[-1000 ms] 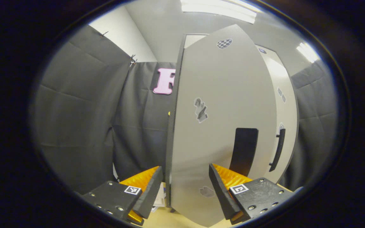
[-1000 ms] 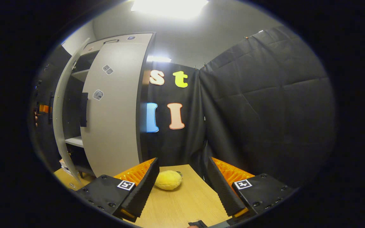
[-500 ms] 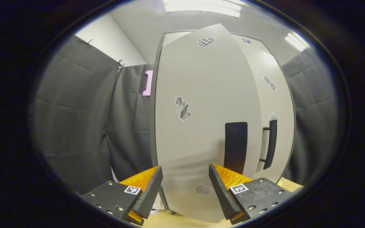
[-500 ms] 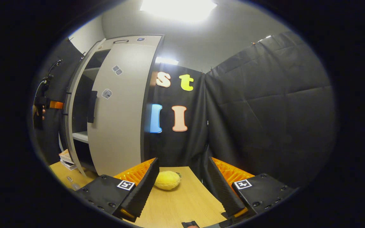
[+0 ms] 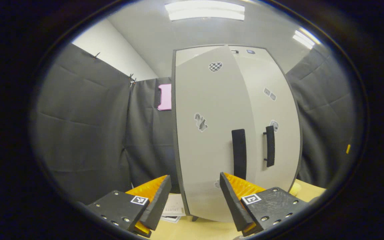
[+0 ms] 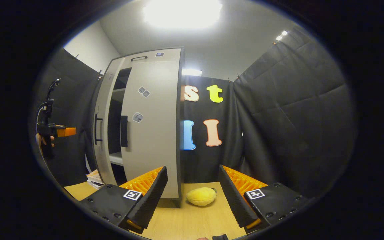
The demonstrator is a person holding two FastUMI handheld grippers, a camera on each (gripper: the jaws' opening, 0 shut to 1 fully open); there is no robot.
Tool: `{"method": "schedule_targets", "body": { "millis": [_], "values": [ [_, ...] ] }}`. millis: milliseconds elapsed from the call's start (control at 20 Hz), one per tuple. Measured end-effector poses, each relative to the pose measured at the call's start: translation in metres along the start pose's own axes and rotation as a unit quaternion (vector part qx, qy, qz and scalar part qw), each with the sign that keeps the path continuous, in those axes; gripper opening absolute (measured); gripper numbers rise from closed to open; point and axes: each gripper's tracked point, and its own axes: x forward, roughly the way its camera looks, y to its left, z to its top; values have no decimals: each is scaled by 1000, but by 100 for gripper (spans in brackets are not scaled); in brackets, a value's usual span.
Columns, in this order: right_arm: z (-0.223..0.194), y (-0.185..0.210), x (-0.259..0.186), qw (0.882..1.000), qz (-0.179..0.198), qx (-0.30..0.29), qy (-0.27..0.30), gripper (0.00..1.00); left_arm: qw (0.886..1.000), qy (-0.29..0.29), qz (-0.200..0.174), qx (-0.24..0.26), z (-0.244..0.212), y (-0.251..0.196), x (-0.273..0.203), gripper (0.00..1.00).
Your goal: Grasp the bottle in the cabinet with the left hand and place it on the coaster, then close the right door with the right hand and the left door with the left hand.
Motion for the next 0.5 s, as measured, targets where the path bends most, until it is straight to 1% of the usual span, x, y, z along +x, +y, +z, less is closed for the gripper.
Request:
{"method": "schedule_targets", "body": {
  "millis": [250,350,500],
  "values": [
    [16,30,-14,1000,24,2,-12,97,1000,-2,9,4,5,3,1,86],
    [21,41,-21,999,27,6,-17,97,1000,-3,13,9,8,5,-2,86],
    [29,59,-30,999,35,8,-20,98,1000,-3,9,19,17,6,-5,86]
  ]
}}
